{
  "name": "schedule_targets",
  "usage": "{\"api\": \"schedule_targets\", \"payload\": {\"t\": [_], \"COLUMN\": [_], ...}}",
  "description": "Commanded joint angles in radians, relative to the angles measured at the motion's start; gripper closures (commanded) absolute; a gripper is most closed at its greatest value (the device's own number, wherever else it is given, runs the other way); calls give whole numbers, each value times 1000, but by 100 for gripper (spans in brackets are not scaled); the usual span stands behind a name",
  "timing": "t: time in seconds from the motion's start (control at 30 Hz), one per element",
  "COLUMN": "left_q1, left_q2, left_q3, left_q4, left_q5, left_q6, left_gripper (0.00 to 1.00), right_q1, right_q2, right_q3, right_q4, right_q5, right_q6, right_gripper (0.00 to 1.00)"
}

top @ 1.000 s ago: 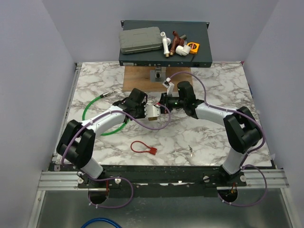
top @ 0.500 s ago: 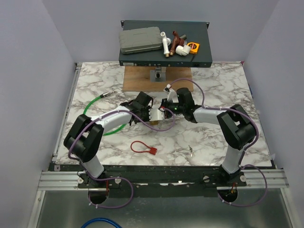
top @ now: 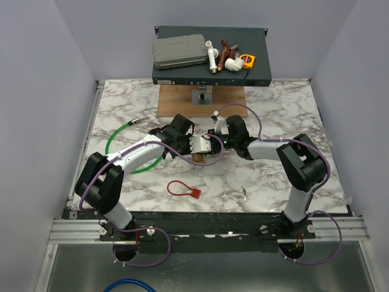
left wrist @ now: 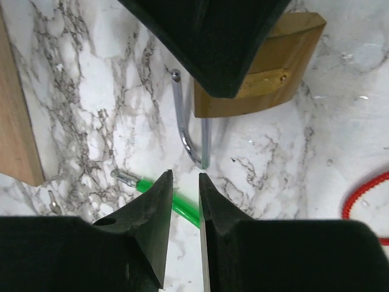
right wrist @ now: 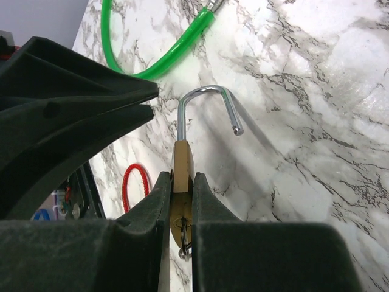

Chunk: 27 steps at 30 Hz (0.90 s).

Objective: Unlock with the key
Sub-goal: Place the lock at the center of the board.

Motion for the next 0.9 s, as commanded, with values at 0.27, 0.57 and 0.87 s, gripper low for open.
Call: {"api": "schedule_targets", "payload": {"t": [0.27, 0.57, 0.87], "left_q1": [153, 183, 192], "left_q2": [-100, -212, -214], "left_q3": [134, 116, 148], "left_q4": [-231, -303, -391], "left_q5": [251, 375, 390], "left_q6": [-196, -238, -225], "left_gripper": [76, 40, 11], "right_q1": [0, -5, -5], "right_q2": [80, 140, 104], "right_q3": [37, 89, 92], "right_q4": [-4, -18, -50], "right_q5": [58, 162, 269], "right_q6": [-16, -19, -33], "right_gripper": [99, 75, 54]}}
